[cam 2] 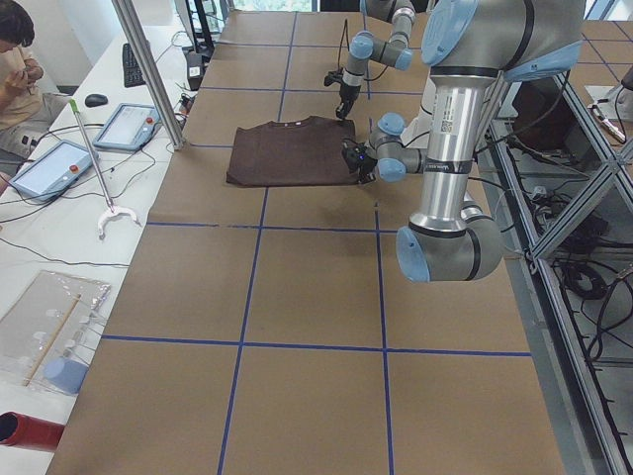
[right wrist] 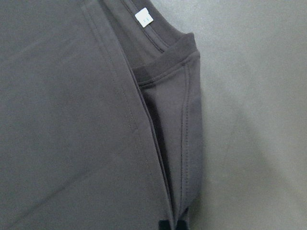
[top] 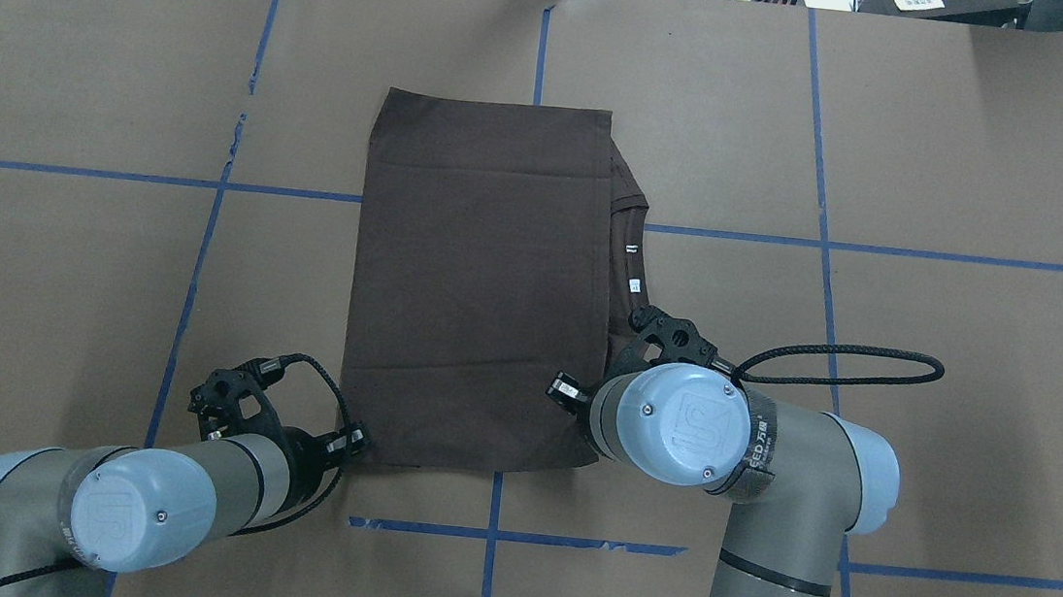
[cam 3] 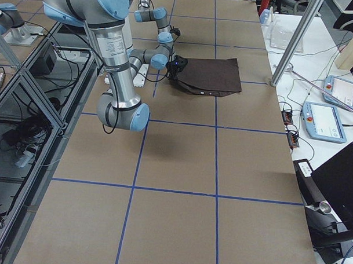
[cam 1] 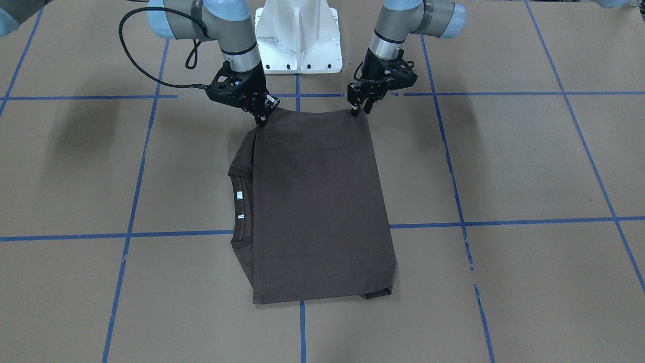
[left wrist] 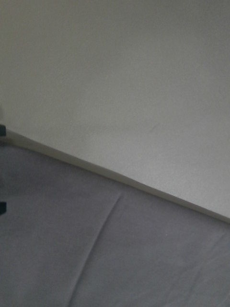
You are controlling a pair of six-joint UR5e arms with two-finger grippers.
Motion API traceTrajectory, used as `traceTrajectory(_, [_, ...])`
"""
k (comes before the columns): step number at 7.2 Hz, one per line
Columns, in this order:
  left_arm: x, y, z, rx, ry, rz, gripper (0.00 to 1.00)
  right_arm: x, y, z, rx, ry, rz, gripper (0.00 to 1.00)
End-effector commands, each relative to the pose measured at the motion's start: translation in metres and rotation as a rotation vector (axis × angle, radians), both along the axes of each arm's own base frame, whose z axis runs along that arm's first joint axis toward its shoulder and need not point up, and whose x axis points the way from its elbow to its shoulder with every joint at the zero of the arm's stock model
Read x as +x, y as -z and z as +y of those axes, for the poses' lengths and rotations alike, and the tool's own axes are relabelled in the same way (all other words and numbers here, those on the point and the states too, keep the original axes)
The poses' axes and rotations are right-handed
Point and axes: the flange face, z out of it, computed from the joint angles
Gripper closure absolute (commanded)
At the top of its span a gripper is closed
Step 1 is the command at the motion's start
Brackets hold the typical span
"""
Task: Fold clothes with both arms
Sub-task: 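Move the left gripper down to the shirt's corner nearest the robot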
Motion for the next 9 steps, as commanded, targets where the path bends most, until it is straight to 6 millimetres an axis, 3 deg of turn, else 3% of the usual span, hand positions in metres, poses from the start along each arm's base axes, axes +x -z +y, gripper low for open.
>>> traceTrajectory(1, [0.0,-0.002,0.0,-0.001,0.0,-0.005,0.99,0.0,0.001,0.0,0.001,0.0,-0.002,1.0])
traceTrajectory(3, [0.0,0.001,0.001,-0.001,-0.005,0.0,1.0,0.0,0.001,0.0,0.001,0.0,-0.002,1.0])
traceTrajectory(6, [-0.005,0.046,-0.001,0.011,-0.016,0.053,1.0,0.001,0.001,0.0,0.001,0.0,-0.003,1.0])
traceTrajectory(7, [-0.025,0.065,0.003,0.003,-0.042,0.103,1.0,0.006,0.007,0.001,0.005,-0.004,-0.018,1.0])
traceTrajectory(8, [-0.055,0.088,0.009,-0.006,-0.035,0.17,1.0,0.028,0.015,0.017,0.007,0.003,-0.053,1.0])
traceTrajectory(9, [-0.081,0.106,0.019,-0.08,-0.01,0.236,1.0,0.062,0.01,0.061,-0.024,0.024,-0.086,1.0])
